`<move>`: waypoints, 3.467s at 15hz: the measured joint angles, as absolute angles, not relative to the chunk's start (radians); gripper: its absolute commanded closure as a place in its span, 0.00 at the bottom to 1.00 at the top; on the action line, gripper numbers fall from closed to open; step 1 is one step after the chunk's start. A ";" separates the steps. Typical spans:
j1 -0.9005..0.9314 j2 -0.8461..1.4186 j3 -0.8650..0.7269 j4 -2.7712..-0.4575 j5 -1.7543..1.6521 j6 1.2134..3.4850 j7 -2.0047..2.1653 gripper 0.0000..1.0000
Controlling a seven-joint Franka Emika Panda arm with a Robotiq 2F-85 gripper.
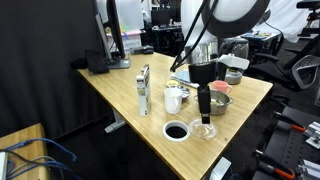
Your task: Close the glass jar with the glass lid on the table
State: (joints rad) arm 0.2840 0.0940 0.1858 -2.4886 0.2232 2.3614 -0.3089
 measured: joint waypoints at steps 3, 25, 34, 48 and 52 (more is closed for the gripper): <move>0.279 0.107 0.187 -2.489 0.223 2.365 -0.306 0.00; 0.269 0.182 0.219 -2.483 0.166 2.440 -0.199 0.74; 0.264 0.173 0.219 -2.478 0.165 2.439 -0.184 0.92; 0.261 -0.160 0.234 -2.407 0.047 2.183 -0.074 0.92; 0.224 -0.128 0.205 -2.290 0.006 2.183 -0.056 0.92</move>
State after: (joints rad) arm 0.2236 -0.1282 0.2047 -2.2896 0.0061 2.1829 -0.0557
